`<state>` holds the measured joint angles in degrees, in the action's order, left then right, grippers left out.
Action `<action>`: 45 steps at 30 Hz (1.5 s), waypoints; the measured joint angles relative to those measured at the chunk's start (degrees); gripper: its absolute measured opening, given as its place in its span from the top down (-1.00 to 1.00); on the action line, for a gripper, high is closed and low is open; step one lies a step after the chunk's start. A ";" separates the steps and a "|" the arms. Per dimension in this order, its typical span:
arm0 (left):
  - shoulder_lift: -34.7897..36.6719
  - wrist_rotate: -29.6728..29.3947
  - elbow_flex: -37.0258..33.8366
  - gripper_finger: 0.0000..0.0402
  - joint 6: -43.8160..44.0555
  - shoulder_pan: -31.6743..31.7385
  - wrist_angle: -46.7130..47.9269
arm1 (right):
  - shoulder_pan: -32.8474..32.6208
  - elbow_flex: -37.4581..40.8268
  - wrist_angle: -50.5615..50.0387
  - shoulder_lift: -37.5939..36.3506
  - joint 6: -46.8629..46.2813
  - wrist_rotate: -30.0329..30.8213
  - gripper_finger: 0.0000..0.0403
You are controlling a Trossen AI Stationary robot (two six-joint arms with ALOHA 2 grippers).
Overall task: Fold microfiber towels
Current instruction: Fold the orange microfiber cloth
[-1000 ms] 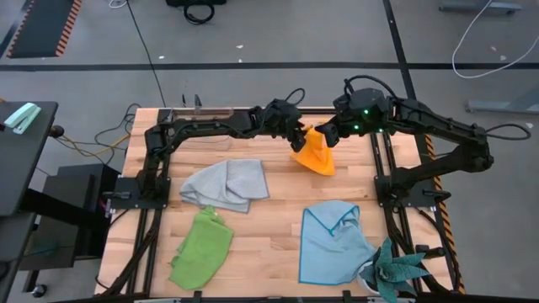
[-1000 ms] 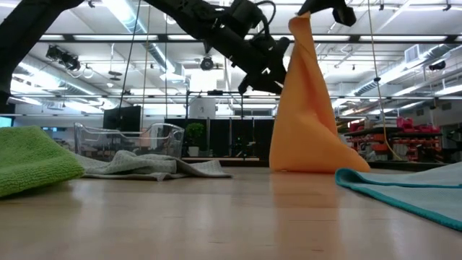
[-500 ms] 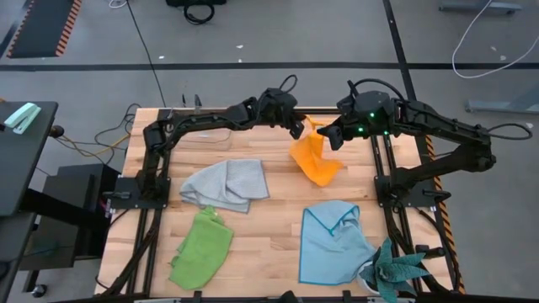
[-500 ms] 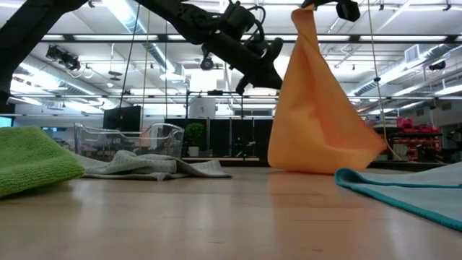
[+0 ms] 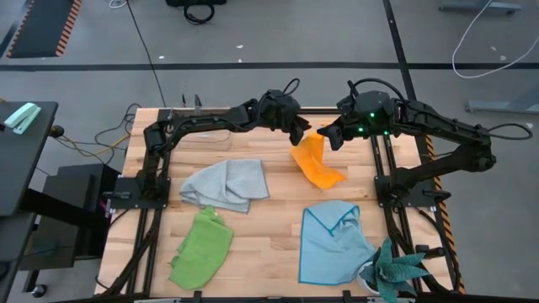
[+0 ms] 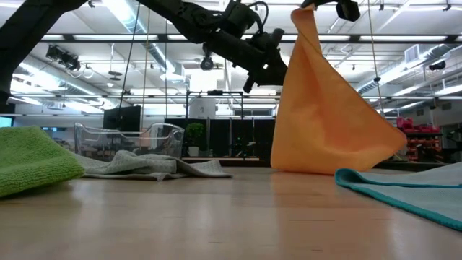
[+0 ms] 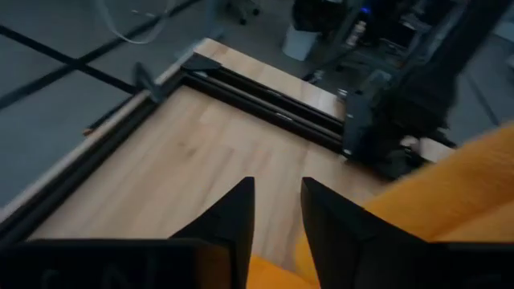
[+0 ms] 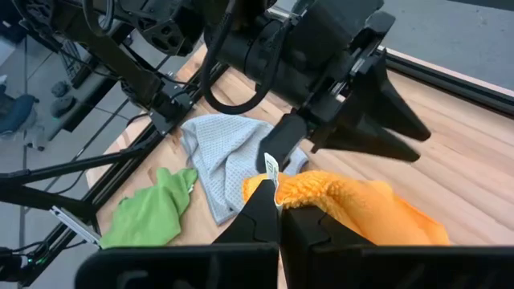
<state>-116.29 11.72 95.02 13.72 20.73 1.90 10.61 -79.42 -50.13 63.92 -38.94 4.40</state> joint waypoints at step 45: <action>-4.09 19.66 0.00 0.14 -6.57 -3.56 -3.42 | -6.88 -11.63 -36.85 -0.14 -4.35 -1.90 1.00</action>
<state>-120.38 31.38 95.03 7.15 17.17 -1.52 3.73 -91.05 -86.98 63.79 -43.29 2.51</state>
